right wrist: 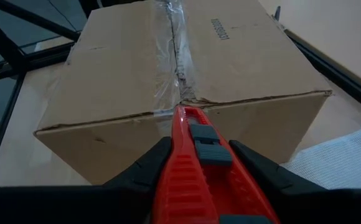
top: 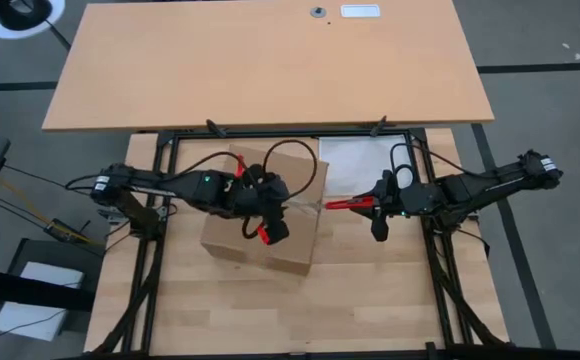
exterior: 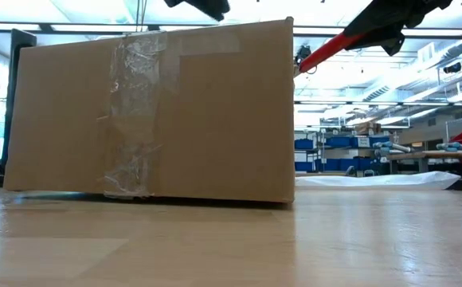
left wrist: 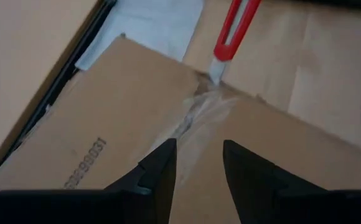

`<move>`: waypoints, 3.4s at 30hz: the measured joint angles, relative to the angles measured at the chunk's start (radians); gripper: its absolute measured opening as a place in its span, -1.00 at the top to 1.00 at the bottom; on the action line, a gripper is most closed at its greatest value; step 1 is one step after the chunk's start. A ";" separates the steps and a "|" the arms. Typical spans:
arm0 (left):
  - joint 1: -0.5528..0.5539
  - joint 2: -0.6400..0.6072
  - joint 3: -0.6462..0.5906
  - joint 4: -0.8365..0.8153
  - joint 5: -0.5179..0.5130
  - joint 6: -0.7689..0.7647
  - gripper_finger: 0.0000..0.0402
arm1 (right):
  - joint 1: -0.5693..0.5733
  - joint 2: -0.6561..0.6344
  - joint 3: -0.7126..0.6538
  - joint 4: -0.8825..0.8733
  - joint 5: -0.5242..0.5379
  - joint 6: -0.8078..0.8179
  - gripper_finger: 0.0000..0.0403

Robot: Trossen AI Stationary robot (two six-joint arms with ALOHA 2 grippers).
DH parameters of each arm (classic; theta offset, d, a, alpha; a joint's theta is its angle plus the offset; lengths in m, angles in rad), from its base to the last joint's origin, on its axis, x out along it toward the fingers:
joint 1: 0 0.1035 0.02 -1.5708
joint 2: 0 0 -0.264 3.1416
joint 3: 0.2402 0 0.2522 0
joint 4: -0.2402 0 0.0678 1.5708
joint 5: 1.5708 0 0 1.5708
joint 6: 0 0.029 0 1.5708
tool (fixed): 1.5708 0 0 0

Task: Unpack boxes
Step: Open the cardboard box using the red cutter

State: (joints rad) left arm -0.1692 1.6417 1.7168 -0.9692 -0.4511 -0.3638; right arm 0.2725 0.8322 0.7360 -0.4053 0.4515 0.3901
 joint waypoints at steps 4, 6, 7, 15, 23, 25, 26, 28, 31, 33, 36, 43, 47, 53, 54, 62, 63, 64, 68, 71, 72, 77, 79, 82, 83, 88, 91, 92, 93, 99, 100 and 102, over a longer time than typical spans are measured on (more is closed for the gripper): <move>0.000 0.001 -0.001 0.076 0.000 -0.006 0.30 | -0.001 0.000 0.000 0.000 0.000 0.000 0.31; -0.001 0.001 -0.001 0.119 0.000 -0.006 0.30 | -0.001 0.000 0.000 0.000 0.000 0.000 0.31; -0.001 0.001 -0.001 0.144 0.000 -0.007 0.30 | -0.001 0.000 0.000 0.000 0.000 0.000 0.31; -0.001 0.001 -0.001 0.377 -0.001 -0.007 0.30 | -0.001 0.000 0.000 0.000 0.000 0.000 0.31; -0.001 0.001 0.000 0.624 -0.001 -0.008 0.30 | -0.001 0.000 0.000 0.000 0.000 0.000 0.31; -0.001 0.001 0.000 0.668 -0.001 -0.008 0.30 | -0.001 0.000 0.000 0.000 0.000 0.000 0.31; -0.001 0.001 0.000 0.688 -0.001 -0.008 0.30 | -0.001 0.000 0.000 0.000 0.000 0.000 0.31; -0.001 0.001 0.000 0.733 -0.001 -0.008 0.30 | -0.001 0.000 0.000 0.000 0.000 0.000 0.31; -0.001 0.001 0.000 0.795 -0.001 -0.008 0.30 | -0.001 0.000 0.000 0.000 0.000 0.000 0.31; -0.001 0.001 0.000 0.813 -0.001 -0.008 0.30 | -0.001 0.000 0.000 0.000 0.000 0.000 0.30; -0.001 0.001 0.000 0.824 -0.001 -0.008 0.30 | 0.000 0.000 0.000 0.000 -0.001 0.000 0.31; -0.001 0.001 0.000 0.821 -0.001 -0.008 0.30 | 0.007 -0.013 0.001 -0.001 -0.007 -0.010 0.31; -0.001 0.001 0.000 0.821 -0.001 -0.008 0.30 | 0.008 -0.017 0.001 -0.004 -0.008 -0.024 0.31; -0.001 0.001 0.000 0.819 -0.001 -0.008 0.30 | 0.008 -0.017 0.001 -0.007 -0.008 -0.081 0.31; -0.001 0.001 0.000 0.820 -0.001 -0.008 0.30 | 0.008 -0.019 0.001 -0.007 -0.007 -0.086 0.31; -0.001 0.001 0.000 0.828 -0.001 -0.008 0.30 | 0.007 -0.045 0.001 -0.019 0.002 -0.136 0.31; -0.001 0.001 0.000 0.829 0.000 -0.012 0.30 | 0.007 -0.045 0.001 -0.019 0.002 -0.140 0.31; -0.001 0.001 0.000 0.826 0.005 -0.012 0.30 | 0.007 -0.044 0.001 -0.021 0.002 -0.146 0.31; -0.001 0.001 0.000 0.802 0.070 -0.004 0.30 | 0.007 -0.030 0.001 -0.054 0.004 -0.156 0.30; -0.001 0.001 0.000 0.703 0.120 -0.007 0.30 | 0.007 -0.020 0.001 -0.060 0.005 -0.139 0.31; -0.001 0.001 0.000 0.650 0.130 -0.007 0.30 | 0.007 -0.017 0.001 -0.054 0.006 -0.137 0.31; -0.030 0.001 0.000 0.354 0.158 -0.006 0.30 | 0.007 0.006 0.001 -0.023 0.005 -0.140 0.31; -0.054 0.001 0.000 0.246 0.169 0.002 0.30 | 0.007 0.019 0.001 -0.011 0.003 -0.143 0.30; -0.094 0.002 0.000 0.141 0.173 0.029 0.30 | 0.007 0.033 0.001 0.005 -0.004 -0.148 0.31; -0.109 0.002 0.000 0.112 0.174 0.044 0.30 | 0.008 0.035 0.001 0.010 -0.005 -0.149 0.31; -0.178 0.032 -0.019 0.024 0.176 0.074 0.30 | 0.009 0.042 0.001 0.014 -0.021 -0.157 0.31; -0.214 0.077 -0.022 0.035 0.178 0.099 0.30 | 0.009 0.047 0.000 0.018 -0.033 -0.158 0.30; -0.221 0.095 -0.022 0.040 0.177 0.120 0.30 | 0.009 0.047 0.000 0.018 -0.034 -0.158 0.30; -0.230 0.109 -0.022 0.057 0.175 0.144 0.30 | 0.009 0.047 0.000 0.018 -0.035 -0.158 0.31; -0.253 0.200 -0.022 0.098 0.050 0.209 0.30 | 0.009 0.047 0.000 0.016 -0.041 -0.156 0.31; -0.252 0.209 -0.022 0.099 0.028 0.220 0.30 | 0.009 0.049 0.000 0.016 -0.044 -0.156 0.31; -0.250 0.226 -0.022 0.111 0.007 0.238 0.30 | 0.009 0.052 0.000 0.017 -0.047 -0.156 0.30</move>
State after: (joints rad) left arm -0.4189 1.8677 1.6943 -0.8585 -0.4440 -0.1257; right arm 0.2817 0.8838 0.7364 -0.3881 0.4044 0.2341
